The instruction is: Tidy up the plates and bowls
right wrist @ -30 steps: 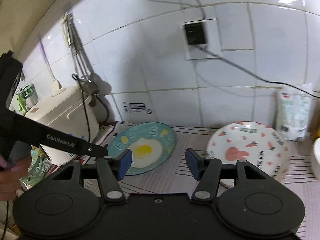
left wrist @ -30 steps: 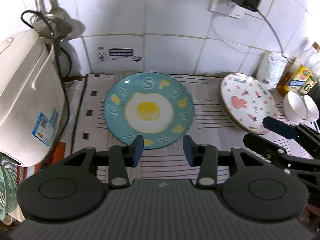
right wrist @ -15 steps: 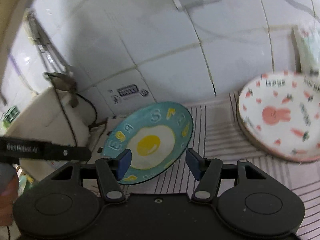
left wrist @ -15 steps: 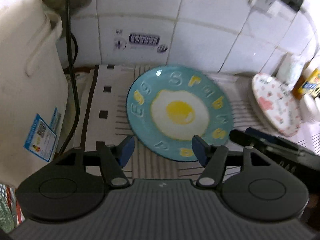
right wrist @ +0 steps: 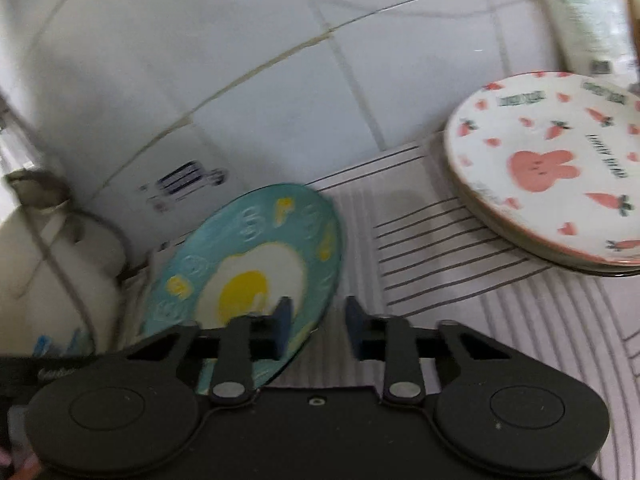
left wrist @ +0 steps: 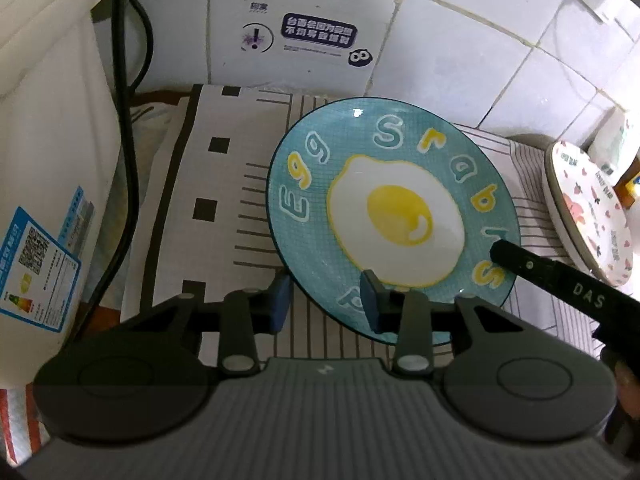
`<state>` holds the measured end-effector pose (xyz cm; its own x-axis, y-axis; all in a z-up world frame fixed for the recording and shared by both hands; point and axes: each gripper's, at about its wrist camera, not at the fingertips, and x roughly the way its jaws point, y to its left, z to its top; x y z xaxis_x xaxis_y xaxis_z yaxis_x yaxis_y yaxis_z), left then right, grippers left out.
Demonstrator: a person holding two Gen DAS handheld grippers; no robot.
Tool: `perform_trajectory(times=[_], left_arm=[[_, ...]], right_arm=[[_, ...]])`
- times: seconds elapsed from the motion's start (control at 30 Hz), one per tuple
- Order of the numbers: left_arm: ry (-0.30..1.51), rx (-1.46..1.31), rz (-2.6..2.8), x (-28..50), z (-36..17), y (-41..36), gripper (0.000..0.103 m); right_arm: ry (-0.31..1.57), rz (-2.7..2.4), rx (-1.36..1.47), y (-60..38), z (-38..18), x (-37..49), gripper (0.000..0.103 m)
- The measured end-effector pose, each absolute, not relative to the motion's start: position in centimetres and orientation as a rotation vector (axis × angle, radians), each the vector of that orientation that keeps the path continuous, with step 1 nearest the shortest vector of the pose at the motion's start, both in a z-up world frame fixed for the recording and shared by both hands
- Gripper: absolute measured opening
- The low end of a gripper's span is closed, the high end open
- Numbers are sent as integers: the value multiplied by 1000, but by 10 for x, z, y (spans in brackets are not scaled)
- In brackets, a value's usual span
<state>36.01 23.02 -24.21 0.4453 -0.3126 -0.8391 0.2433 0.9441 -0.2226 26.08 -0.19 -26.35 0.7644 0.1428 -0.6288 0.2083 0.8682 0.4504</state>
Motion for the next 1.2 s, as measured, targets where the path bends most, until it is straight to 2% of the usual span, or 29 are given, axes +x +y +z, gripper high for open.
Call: perform_trajectory(times=[0.07,0.17,0.6,1.2], left_arm=[[1074,-84,-341,363,-245,232,23],[1090,-131,-345,366,-248,237,22],[1119,-119,-318,370,-244,225,24],[1058,-75,-420,299,-177,150,24]], right_arm=[[720,-49,553,-6,-264,263,19],[735,-34,538,-3,-263,267,14],[805,26,603,-8,-275,282,16],[744,170,606,-93,-222,209,22]])
